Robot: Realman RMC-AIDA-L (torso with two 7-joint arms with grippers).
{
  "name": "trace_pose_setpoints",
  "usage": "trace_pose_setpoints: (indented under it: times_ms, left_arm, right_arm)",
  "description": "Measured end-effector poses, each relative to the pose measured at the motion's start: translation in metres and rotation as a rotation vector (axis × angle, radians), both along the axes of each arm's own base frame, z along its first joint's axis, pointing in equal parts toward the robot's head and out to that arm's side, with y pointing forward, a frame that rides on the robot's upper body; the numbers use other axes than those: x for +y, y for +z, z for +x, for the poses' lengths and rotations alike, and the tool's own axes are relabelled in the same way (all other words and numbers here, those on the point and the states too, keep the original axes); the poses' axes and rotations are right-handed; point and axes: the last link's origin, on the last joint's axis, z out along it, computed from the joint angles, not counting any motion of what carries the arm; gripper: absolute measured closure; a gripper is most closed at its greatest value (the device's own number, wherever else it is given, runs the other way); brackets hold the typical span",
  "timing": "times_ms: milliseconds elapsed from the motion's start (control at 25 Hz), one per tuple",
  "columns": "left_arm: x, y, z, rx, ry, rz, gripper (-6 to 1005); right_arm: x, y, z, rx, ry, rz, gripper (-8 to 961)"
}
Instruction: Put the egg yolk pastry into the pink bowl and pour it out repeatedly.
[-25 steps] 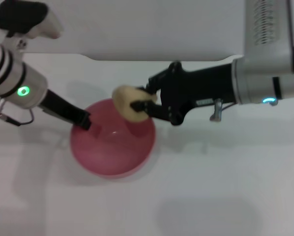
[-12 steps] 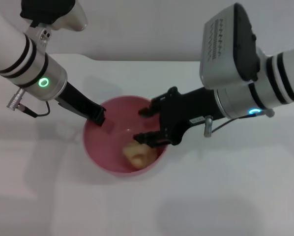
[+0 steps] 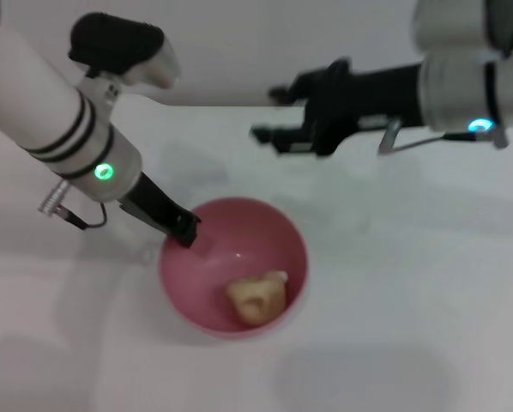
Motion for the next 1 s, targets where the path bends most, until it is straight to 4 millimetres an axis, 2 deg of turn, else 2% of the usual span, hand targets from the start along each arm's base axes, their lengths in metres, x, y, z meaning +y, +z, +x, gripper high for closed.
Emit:
trace_pose_setpoints:
  times_ms: [200,520,600,840,1000]
  left_arm:
    - [-0.007,-0.016,0.004,0.039,-0.029,-0.039,989]
    - [-0.002,-0.014,0.008,0.031,-0.052,-0.022,965]
    - [0.001,-0.010,0.008,0.021,-0.052,-0.006,746]
    - [0.018,0.012,0.004,-0.072,-0.056,0.098,542]
    - [0.027,0.036,-0.001,-0.265,-0.044,0.198,341]
  right_arm:
    - [0.010,0.017,0.022,0.058,-0.089,0.081,418]
    - [0.011,0.014,0.036,0.054,-0.125,0.092,418]
    - [0.013,0.014,0.041,0.053,-0.136,0.105,418]
    - [0.020,0.012,0.059,0.078,-0.216,0.158,418]
    - [0.022,0.014,0.071,0.155,-0.287,0.188,418]
